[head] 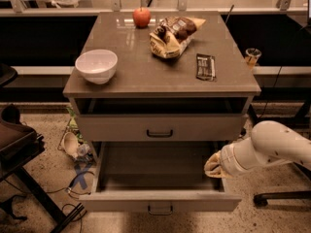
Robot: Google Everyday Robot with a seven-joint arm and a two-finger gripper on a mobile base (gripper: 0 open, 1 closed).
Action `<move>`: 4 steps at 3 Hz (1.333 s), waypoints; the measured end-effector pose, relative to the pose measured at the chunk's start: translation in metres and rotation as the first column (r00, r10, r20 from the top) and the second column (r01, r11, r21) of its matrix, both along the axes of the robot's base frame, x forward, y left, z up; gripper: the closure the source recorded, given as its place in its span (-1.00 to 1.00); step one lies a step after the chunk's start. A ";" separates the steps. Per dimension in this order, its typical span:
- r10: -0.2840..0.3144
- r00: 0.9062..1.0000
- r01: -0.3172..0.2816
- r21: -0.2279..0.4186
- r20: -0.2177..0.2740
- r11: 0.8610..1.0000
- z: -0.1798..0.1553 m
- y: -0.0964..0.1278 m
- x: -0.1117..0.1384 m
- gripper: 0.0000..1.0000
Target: Open middle drawer
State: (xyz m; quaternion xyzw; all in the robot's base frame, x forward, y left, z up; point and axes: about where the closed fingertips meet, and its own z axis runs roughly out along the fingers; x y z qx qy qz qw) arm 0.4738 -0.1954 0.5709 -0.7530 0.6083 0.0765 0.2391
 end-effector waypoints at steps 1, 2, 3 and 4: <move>-0.001 1.000 0.001 0.003 -0.005 1.000 -0.009 0.007 0.004 1.00; 0.001 1.000 -0.001 0.032 0.005 0.999 -0.029 0.028 0.020 1.00; 0.001 1.000 -0.001 0.027 0.004 1.000 -0.058 0.047 0.041 1.00; 0.004 1.000 -0.004 0.047 -0.004 0.999 -0.085 0.054 0.051 1.00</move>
Offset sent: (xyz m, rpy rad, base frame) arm 0.0449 0.0526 -0.0577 0.0712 -0.0248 -0.0041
